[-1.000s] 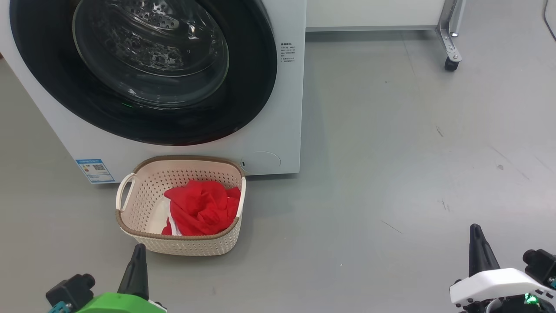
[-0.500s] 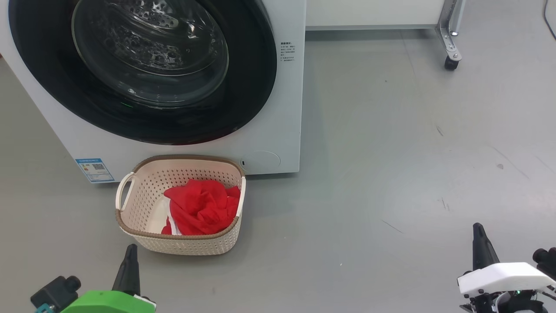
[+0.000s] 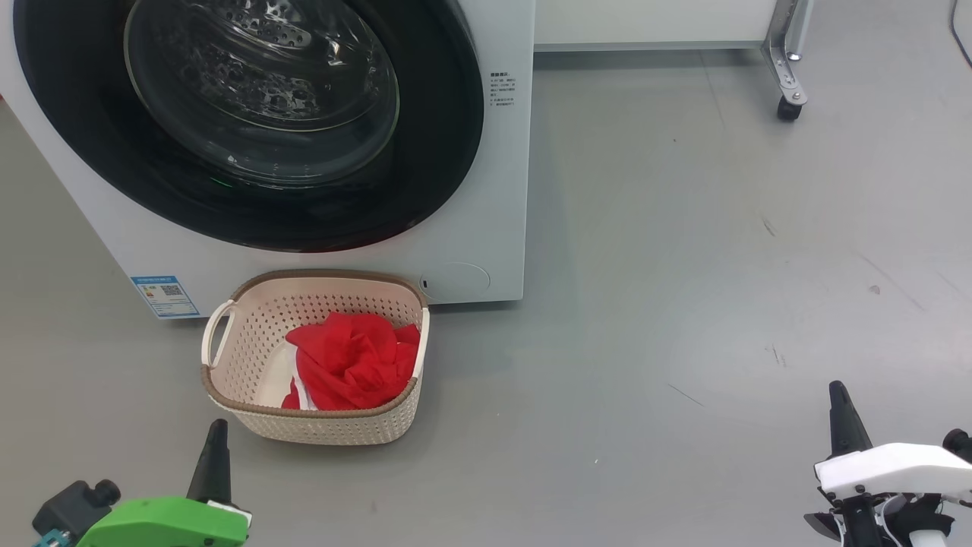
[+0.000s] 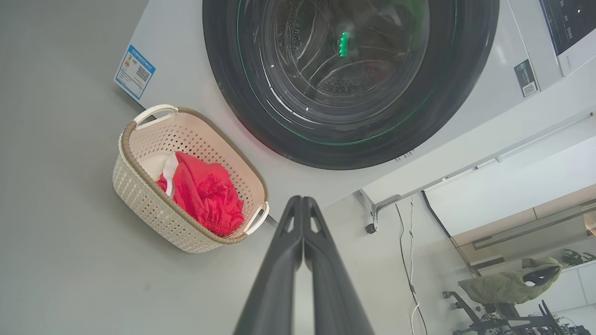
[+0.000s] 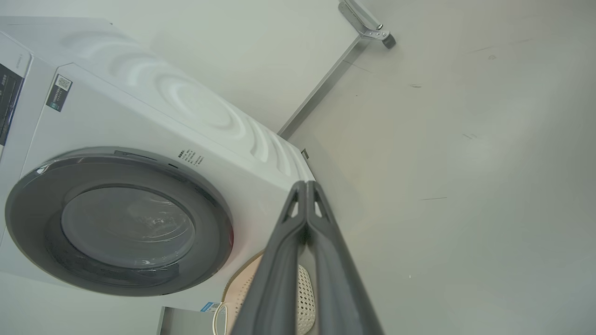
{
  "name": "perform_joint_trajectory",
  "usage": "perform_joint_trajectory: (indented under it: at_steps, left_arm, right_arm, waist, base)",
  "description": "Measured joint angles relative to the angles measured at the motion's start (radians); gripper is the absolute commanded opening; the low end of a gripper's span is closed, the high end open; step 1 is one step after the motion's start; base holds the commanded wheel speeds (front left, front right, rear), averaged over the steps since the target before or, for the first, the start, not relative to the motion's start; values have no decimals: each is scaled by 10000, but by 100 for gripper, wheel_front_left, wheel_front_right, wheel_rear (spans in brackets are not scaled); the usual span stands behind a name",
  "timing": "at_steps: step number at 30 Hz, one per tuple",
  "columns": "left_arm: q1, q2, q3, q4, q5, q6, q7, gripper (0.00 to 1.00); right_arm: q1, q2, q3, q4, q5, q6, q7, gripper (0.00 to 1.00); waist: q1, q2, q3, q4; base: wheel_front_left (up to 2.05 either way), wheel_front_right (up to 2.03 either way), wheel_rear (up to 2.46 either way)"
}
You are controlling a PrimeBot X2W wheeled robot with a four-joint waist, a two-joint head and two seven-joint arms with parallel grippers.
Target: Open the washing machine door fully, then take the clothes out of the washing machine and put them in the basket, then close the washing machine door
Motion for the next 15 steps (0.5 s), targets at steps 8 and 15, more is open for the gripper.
perform_joint_trajectory:
  at_steps: [8,15]
  left_arm:
    - [-127,25,224,-10,-1053,0,291,0]
    - [-165,36,337,-10,-1785,0,520,0]
  right_arm:
    - [-216,73,-222,157,1108,104,301,0]
    - [-357,140,-366,276,1954,207,531,0]
  waist:
    - [0,0,15,-4]
    - [0,0,26,-7]
  base:
    - [0,0,0]
    - [0,0,0]
